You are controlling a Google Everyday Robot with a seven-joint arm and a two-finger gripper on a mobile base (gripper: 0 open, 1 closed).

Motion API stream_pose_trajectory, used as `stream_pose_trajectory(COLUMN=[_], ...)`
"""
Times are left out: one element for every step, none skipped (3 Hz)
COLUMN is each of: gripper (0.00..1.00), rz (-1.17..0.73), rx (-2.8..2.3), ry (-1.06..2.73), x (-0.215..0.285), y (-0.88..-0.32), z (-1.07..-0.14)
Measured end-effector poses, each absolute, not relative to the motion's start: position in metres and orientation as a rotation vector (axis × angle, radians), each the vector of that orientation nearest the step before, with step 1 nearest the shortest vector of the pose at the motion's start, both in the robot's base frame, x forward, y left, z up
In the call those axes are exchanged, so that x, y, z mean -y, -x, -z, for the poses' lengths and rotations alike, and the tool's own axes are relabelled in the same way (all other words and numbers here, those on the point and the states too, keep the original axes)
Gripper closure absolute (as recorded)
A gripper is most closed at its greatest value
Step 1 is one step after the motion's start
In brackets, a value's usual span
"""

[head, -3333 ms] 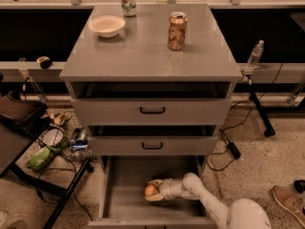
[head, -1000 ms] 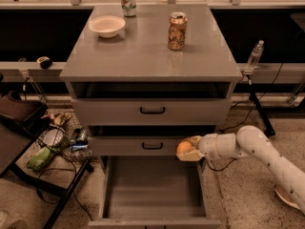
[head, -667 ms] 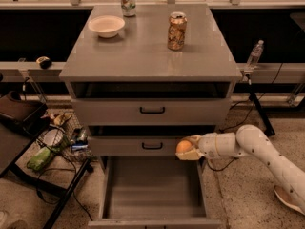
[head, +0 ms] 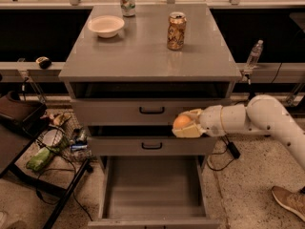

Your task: Pick orange from bottom drawer and place on counter

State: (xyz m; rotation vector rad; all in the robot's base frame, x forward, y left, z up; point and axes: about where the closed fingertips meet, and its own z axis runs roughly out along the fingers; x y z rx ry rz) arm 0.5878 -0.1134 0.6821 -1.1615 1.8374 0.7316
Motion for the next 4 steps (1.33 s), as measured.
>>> stream_pose_trajectory(gripper=[1.00,1.00,1.00,1.00], rz=[-0.670,-0.622,-0.604,-0.608], rx=[-1.817,-1.759,-1.693,-1.630], ry=[1.147,1.140,1.134,1.133], x=[0.104,0.082,0.044,-0.001], y=[-0.600,-0.631,-0.684,-0.736], z=[-0.772,-0.840,-0.884,-0.907])
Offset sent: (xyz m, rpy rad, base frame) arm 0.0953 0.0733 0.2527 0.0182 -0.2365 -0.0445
